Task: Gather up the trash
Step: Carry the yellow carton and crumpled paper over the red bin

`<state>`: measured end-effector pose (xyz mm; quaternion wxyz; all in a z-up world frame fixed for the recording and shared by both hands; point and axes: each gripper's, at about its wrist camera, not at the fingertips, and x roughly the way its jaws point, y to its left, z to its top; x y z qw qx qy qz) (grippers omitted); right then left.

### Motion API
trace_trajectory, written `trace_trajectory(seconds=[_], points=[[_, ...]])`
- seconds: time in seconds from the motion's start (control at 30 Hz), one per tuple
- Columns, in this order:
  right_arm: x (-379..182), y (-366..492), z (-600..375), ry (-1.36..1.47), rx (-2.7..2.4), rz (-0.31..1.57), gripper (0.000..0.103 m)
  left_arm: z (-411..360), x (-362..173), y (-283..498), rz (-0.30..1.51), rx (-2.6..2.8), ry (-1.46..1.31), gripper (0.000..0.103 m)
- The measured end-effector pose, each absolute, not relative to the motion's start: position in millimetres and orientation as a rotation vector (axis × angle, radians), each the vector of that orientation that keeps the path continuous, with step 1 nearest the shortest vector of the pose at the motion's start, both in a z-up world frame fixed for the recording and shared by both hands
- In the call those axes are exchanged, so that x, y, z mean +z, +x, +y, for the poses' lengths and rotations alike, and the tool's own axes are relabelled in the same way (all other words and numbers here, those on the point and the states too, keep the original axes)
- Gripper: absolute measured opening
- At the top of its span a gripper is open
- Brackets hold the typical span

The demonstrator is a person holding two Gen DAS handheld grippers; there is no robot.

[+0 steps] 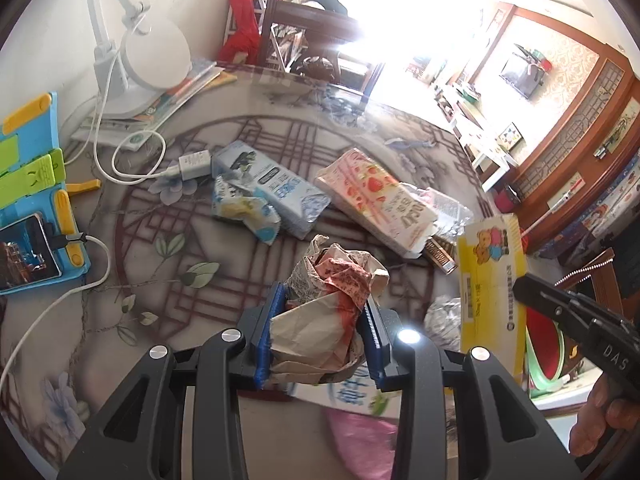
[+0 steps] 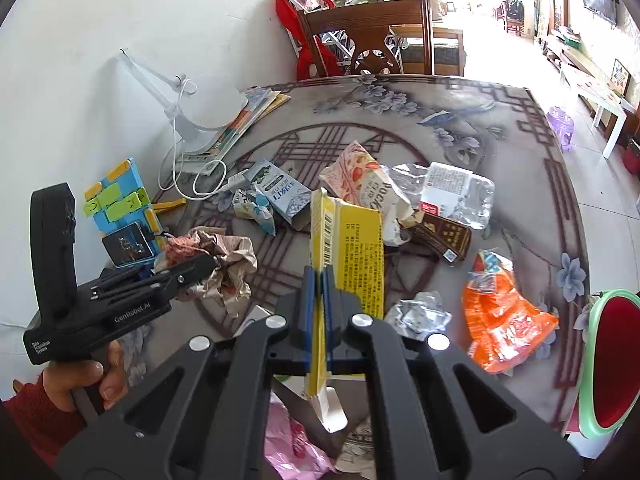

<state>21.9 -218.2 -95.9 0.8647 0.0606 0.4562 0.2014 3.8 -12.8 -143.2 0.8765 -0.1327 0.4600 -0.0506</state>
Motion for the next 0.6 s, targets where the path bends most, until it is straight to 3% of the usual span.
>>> trace_trajectory(seconds=[0.6], points=[[-83.8,-14.6,-350.8,0.192,0.368,0.906,0.005,-146.0,-118.6,-13.4,0.921,-0.18,-0.237,0.034]])
